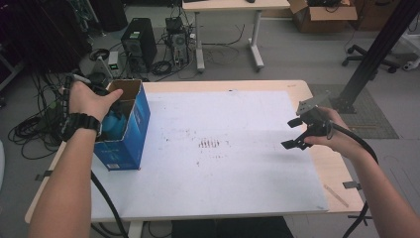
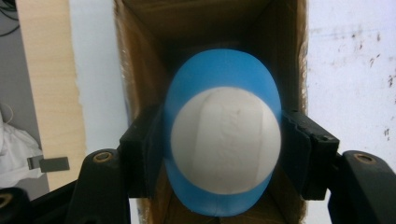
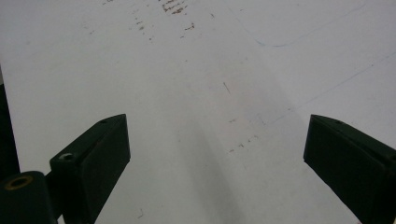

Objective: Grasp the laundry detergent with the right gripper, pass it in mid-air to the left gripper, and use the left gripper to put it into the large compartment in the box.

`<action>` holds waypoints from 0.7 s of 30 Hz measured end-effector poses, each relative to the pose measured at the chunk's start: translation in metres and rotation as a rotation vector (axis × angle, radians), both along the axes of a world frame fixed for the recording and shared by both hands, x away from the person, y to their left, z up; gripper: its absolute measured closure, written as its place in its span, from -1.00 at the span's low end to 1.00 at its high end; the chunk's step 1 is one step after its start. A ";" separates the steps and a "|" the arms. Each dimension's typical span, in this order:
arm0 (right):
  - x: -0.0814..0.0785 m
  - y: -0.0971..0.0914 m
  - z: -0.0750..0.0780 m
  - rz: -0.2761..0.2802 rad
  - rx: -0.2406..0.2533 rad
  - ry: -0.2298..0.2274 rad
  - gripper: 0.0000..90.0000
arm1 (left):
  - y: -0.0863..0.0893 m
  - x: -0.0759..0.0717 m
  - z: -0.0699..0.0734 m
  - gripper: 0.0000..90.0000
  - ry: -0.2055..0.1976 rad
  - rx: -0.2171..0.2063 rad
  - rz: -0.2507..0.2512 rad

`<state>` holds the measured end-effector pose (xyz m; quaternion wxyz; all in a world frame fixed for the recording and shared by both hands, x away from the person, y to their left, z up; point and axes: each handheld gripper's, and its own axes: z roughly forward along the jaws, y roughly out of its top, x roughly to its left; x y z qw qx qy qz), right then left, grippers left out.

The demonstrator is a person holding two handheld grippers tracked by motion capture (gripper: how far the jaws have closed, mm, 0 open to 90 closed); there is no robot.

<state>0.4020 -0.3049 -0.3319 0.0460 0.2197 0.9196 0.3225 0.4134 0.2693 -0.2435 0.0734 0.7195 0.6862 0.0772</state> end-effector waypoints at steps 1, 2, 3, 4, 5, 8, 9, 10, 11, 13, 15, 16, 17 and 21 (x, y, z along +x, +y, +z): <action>0.000 0.000 0.000 0.001 -0.001 0.000 -0.84 | 0.000 0.000 -0.002 -0.16 0.003 0.000 -0.002; 0.000 0.000 0.000 0.001 -0.002 0.000 -0.84 | -0.001 0.001 -0.003 -0.16 0.007 0.000 -0.001; 0.000 0.000 0.000 0.000 -0.002 -0.001 -0.84 | -0.001 0.001 -0.005 -0.16 0.009 0.001 -0.003; -0.001 0.000 0.000 0.000 -0.002 -0.001 -0.84 | -0.001 0.001 -0.006 -0.16 0.010 0.001 -0.004; -0.001 0.000 0.000 -0.001 -0.002 -0.001 -0.84 | -0.001 0.001 -0.008 -0.16 0.013 0.002 -0.005; -0.001 -0.001 0.000 -0.002 0.000 -0.003 -0.84 | -0.001 0.002 -0.013 -0.16 0.019 0.000 -0.006; -0.001 -0.001 -0.001 -0.003 -0.001 -0.002 -0.84 | -0.001 0.002 -0.014 -0.16 0.021 0.000 -0.006; -0.001 -0.001 -0.001 -0.003 -0.001 -0.001 -0.84 | -0.001 0.002 -0.015 -0.16 0.020 -0.001 -0.004; -0.001 -0.001 -0.001 -0.003 0.000 0.001 -0.84 | -0.001 0.002 -0.016 -0.16 0.019 -0.001 -0.003; -0.001 0.000 -0.002 0.000 -0.002 0.000 -0.84 | 0.000 0.003 -0.017 -0.16 0.022 0.001 -0.005; -0.001 0.000 -0.003 0.000 -0.001 0.002 -0.84 | 0.000 0.003 -0.018 -0.16 0.020 0.001 -0.005; -0.001 0.000 -0.004 -0.001 -0.001 0.003 -0.84 | 0.000 0.003 -0.018 -0.16 0.021 0.001 -0.005; -0.001 0.000 -0.004 -0.002 -0.002 0.005 -0.84 | 0.000 0.003 -0.018 -0.16 0.021 0.002 -0.007; -0.002 0.000 -0.005 -0.001 0.000 0.006 -0.84 | -0.001 0.003 -0.019 -0.16 0.020 0.005 -0.009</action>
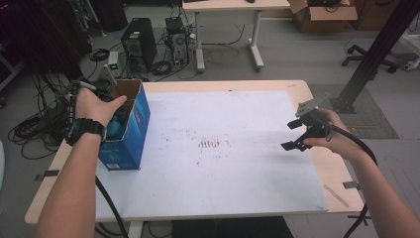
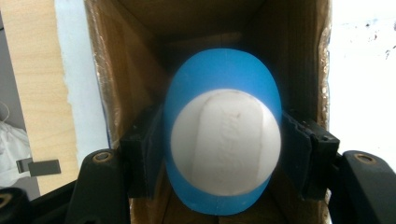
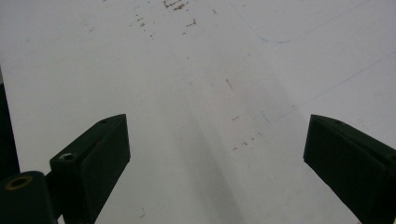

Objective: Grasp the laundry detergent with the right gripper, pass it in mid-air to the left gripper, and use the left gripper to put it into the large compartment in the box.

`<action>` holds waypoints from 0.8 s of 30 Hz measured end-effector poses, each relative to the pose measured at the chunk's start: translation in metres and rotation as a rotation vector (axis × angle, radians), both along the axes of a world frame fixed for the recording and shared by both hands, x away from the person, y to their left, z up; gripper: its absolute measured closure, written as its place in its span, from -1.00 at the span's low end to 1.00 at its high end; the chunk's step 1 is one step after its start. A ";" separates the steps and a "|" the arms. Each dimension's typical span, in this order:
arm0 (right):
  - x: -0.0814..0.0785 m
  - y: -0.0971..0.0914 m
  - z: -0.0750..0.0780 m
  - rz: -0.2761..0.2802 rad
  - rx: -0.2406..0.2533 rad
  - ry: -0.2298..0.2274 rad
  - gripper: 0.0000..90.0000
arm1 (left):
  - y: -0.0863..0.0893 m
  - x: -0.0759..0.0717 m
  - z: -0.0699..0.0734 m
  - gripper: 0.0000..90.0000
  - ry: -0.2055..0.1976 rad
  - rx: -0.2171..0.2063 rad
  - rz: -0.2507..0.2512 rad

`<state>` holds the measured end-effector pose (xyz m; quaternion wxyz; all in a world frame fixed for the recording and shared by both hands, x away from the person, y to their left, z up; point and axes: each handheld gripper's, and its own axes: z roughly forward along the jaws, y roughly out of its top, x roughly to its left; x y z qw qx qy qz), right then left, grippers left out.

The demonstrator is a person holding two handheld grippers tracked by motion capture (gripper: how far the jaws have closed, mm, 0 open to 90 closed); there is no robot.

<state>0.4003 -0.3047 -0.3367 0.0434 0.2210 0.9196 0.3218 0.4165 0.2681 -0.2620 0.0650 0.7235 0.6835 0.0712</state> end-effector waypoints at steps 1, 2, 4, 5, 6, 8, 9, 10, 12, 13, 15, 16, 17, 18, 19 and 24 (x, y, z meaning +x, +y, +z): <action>0.000 0.000 0.000 0.000 -0.001 0.000 -0.84 | 0.000 0.000 0.000 -0.16 0.000 -0.001 0.000; 0.000 0.000 0.000 0.001 0.000 0.001 -0.84 | 0.000 0.000 0.000 -0.16 0.002 -0.001 0.000; -0.001 0.000 -0.001 -0.001 -0.002 0.001 -0.84 | 0.000 0.001 0.000 -0.16 0.003 -0.001 0.000; -0.001 0.000 -0.001 -0.001 -0.002 0.002 -0.84 | 0.000 0.001 0.000 -0.17 0.005 -0.002 0.000; -0.001 0.000 -0.001 -0.001 -0.002 0.002 -0.84 | 0.000 0.001 0.000 -0.17 0.005 -0.003 0.000; -0.002 -0.001 -0.001 -0.003 -0.002 0.003 -0.84 | 0.000 0.000 0.000 -0.17 0.005 0.003 0.000; -0.002 -0.001 -0.001 -0.004 -0.001 0.003 -0.84 | 0.000 0.000 0.001 -0.17 0.002 0.007 0.000; -0.002 -0.002 -0.001 -0.006 -0.002 0.004 -0.84 | -0.001 0.000 0.002 -0.20 0.000 0.013 0.000; -0.002 -0.002 -0.001 -0.007 -0.002 0.004 -0.84 | -0.001 0.000 0.005 -0.22 0.002 0.012 -0.007; -0.003 -0.003 -0.001 -0.007 -0.004 0.005 -0.84 | -0.002 0.000 0.007 -0.22 -0.003 0.011 -0.009; -0.003 -0.003 -0.001 -0.008 -0.003 0.007 -0.84 | -0.003 -0.001 0.011 -0.26 -0.006 0.010 -0.016; -0.003 -0.003 0.000 -0.008 -0.003 0.007 -0.84 | -0.004 -0.001 0.015 -0.30 -0.007 0.006 -0.021; -0.004 -0.003 0.000 -0.008 -0.004 0.008 -0.84 | -0.005 -0.001 0.019 -0.30 -0.009 0.010 -0.027; -0.004 -0.003 0.000 -0.007 -0.006 0.009 -0.84 | -0.006 -0.002 0.022 -0.30 -0.014 0.018 -0.035; -0.005 -0.003 0.000 -0.005 -0.005 0.006 -0.84 | -0.007 -0.002 0.026 -0.30 -0.020 0.022 -0.038; -0.007 -0.002 0.002 -0.002 -0.003 0.002 -0.84 | -0.014 -0.005 0.045 -0.38 -0.043 0.019 -0.068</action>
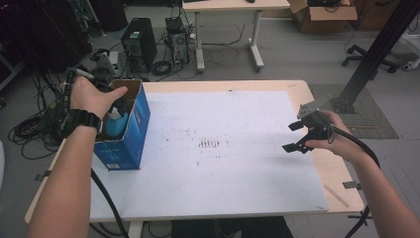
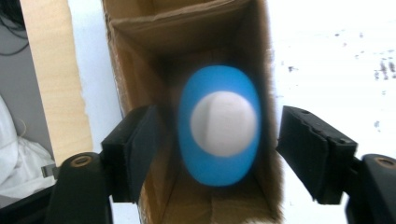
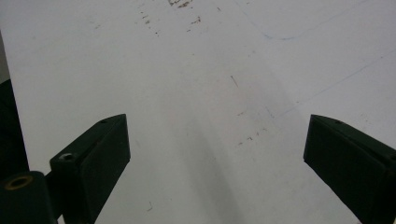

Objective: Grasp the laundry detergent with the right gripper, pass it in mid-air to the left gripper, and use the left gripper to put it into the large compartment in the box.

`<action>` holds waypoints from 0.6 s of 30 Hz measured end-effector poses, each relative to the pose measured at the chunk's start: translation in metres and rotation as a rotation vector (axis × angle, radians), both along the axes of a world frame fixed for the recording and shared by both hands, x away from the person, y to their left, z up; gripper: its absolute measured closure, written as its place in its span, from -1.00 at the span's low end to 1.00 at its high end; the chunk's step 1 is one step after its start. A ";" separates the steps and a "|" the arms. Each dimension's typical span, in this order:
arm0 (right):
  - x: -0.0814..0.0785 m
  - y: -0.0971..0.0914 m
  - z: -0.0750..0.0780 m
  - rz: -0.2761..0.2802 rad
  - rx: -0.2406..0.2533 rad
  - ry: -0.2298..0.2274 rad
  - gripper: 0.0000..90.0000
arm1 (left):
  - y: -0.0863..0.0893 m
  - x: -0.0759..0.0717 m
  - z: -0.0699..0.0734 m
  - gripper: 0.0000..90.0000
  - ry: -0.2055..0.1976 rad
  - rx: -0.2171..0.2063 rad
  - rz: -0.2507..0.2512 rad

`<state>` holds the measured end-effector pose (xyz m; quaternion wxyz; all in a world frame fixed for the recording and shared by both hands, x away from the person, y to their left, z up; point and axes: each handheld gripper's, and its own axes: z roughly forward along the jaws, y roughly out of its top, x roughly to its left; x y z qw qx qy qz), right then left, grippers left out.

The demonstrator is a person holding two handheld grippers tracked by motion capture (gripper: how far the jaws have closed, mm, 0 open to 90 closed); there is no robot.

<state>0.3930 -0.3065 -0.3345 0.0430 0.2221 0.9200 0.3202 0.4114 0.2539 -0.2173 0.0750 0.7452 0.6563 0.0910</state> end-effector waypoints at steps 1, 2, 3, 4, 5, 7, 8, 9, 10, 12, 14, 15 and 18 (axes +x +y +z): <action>0.000 0.000 0.000 -0.001 -0.002 0.001 -0.84 | -0.002 -0.001 0.003 -0.43 -0.006 -0.001 -0.010; 0.000 0.000 0.001 0.000 -0.003 -0.001 -0.84 | -0.005 -0.002 0.007 -0.45 -0.013 0.000 -0.021; -0.001 0.000 0.002 0.000 -0.001 -0.003 -0.84 | -0.008 -0.002 0.009 -0.45 -0.018 0.001 -0.030; -0.001 0.000 0.002 -0.001 -0.001 -0.004 -0.84 | -0.013 -0.003 0.012 -0.47 -0.021 0.002 -0.042; -0.001 0.000 0.003 -0.002 -0.001 -0.004 -0.84 | -0.016 -0.004 0.014 -0.51 -0.021 0.003 -0.054; -0.002 0.000 0.005 0.000 -0.001 -0.008 -0.84 | -0.025 -0.005 0.017 -0.58 -0.015 -0.006 -0.086; -0.002 0.001 0.006 0.002 -0.001 -0.009 -0.84 | -0.030 -0.005 0.018 -0.62 -0.017 -0.012 -0.104; -0.002 0.001 0.006 0.002 0.000 -0.010 -0.84 | -0.035 -0.005 0.020 -0.62 -0.023 -0.014 -0.122; -0.002 0.002 0.007 0.003 -0.002 -0.011 -0.84 | -0.040 -0.006 0.021 -0.65 -0.026 -0.010 -0.140; -0.003 0.003 0.008 0.003 -0.001 -0.012 -0.84 | -0.051 -0.007 0.021 -0.68 -0.029 -0.015 -0.187; -0.003 0.004 0.009 0.007 -0.003 -0.014 -0.84 | -0.062 -0.008 0.021 -0.69 -0.028 -0.033 -0.231; -0.004 0.004 0.009 0.007 -0.005 -0.015 -0.84 | -0.068 -0.008 0.020 -0.71 -0.027 -0.034 -0.249; -0.004 0.005 0.010 0.010 -0.006 -0.014 -0.84 | -0.081 -0.009 0.018 -0.82 -0.042 -0.031 -0.288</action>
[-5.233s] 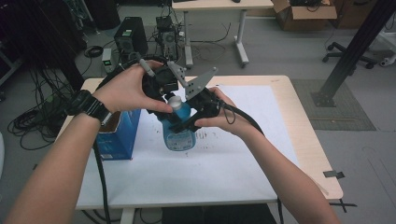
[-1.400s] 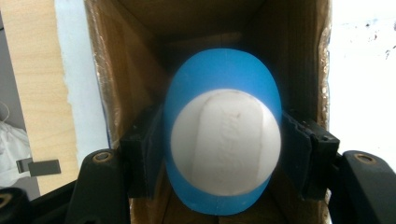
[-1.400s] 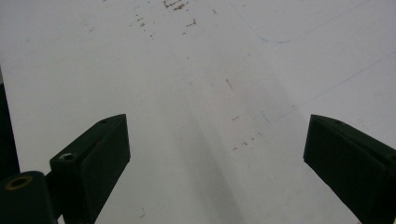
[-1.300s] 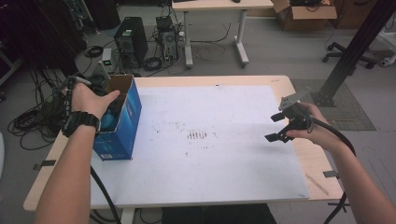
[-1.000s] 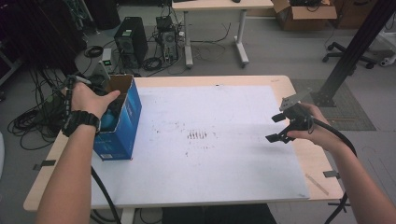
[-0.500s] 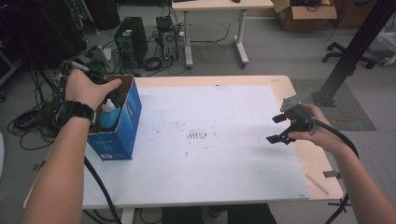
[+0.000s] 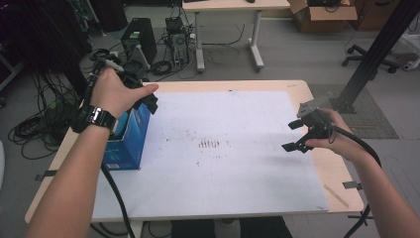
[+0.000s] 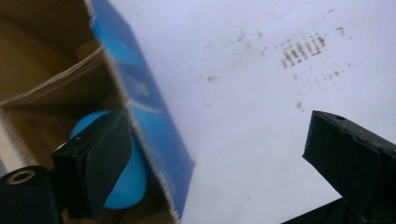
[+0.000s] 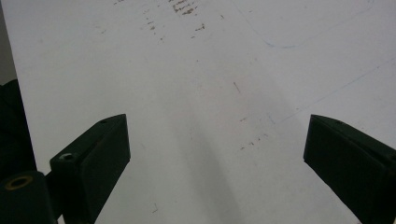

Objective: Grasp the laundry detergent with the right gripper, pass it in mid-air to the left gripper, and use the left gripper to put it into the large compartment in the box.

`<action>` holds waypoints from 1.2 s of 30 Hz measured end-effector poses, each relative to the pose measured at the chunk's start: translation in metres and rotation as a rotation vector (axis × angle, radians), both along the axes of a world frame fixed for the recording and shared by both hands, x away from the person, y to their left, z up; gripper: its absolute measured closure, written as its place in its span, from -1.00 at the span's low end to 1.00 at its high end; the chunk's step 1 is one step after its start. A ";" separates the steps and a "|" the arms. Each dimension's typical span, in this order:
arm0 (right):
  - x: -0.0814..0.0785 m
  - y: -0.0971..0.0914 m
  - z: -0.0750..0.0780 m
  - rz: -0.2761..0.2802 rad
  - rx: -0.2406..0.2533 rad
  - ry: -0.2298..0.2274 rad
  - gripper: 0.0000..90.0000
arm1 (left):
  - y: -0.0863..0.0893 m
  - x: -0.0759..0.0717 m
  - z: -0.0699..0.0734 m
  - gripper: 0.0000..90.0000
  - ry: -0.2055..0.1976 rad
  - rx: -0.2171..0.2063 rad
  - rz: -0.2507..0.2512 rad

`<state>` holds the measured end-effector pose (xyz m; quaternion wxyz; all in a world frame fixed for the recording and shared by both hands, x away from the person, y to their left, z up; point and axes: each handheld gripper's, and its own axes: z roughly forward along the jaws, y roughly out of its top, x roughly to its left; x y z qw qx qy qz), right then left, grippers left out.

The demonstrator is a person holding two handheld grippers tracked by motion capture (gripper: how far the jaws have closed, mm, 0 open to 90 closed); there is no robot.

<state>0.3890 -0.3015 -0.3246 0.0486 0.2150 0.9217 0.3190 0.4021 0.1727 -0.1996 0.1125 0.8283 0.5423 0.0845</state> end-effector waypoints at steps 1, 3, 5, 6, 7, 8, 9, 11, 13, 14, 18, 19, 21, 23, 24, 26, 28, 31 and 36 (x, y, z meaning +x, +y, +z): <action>0.000 0.000 0.000 0.000 0.000 -0.001 -0.84 | -0.006 -0.001 -0.002 -0.83 -0.001 -0.004 -0.016; 0.000 0.000 0.001 0.001 -0.001 -0.002 -0.84 | -0.014 -0.001 -0.004 -0.88 -0.003 -0.007 -0.039; -0.001 0.000 0.001 0.003 0.004 -0.001 -0.85 | -0.024 -0.002 -0.008 -0.88 -0.004 -0.003 -0.072; -0.001 0.001 0.002 0.002 0.004 -0.004 -0.85 | -0.027 -0.002 -0.009 -0.88 -0.003 -0.008 -0.078; -0.001 0.001 0.002 0.002 0.004 -0.005 -0.85 | -0.031 -0.003 -0.011 -0.89 -0.004 -0.007 -0.090; -0.001 0.000 0.002 0.005 0.003 -0.005 -0.86 | -0.036 -0.003 -0.012 -0.89 -0.010 -0.002 -0.109; -0.002 0.000 0.002 0.006 0.002 -0.005 -0.86 | -0.039 -0.004 -0.013 -0.90 -0.011 -0.001 -0.117; -0.002 0.000 0.003 0.003 0.000 -0.006 -0.86 | -0.047 -0.005 -0.017 -0.90 -0.016 -0.003 -0.137; -0.001 0.000 0.003 0.003 0.002 -0.007 -0.89 | -0.055 -0.006 -0.022 -0.90 -0.014 -0.006 -0.160; -0.001 0.000 0.002 0.002 0.002 -0.007 -0.90 | -0.059 -0.006 -0.024 -0.90 -0.012 -0.011 -0.168; -0.001 0.000 0.000 0.006 -0.003 0.001 -0.92 | -0.073 -0.009 -0.035 -0.90 -0.001 -0.022 -0.217; -0.001 0.000 0.000 0.007 -0.003 0.001 -0.92 | -0.076 -0.009 -0.037 -0.90 0.004 -0.023 -0.226; -0.002 0.000 -0.001 0.008 -0.002 0.001 -0.93 | -0.080 -0.010 -0.041 -0.90 0.009 -0.028 -0.239; -0.002 0.000 -0.001 0.008 -0.003 0.001 -0.93 | -0.084 -0.010 -0.044 -0.90 0.012 -0.030 -0.254; -0.002 0.000 -0.001 0.006 -0.005 0.001 -0.93 | -0.085 -0.010 -0.046 -0.90 0.014 -0.030 -0.256; -0.002 -0.001 -0.001 0.005 -0.005 0.000 -0.93 | -0.088 -0.010 -0.047 -0.90 0.013 -0.028 -0.262; -0.002 -0.001 -0.001 0.002 -0.005 0.000 -0.93 | -0.090 -0.010 -0.048 -0.90 0.015 -0.031 -0.267; -0.003 -0.002 -0.001 0.000 -0.007 -0.002 -0.93 | -0.091 -0.009 -0.048 -0.90 0.014 -0.032 -0.275; -0.003 -0.003 -0.001 -0.004 -0.008 -0.002 -0.93 | -0.094 -0.009 -0.050 -0.90 0.017 -0.033 -0.276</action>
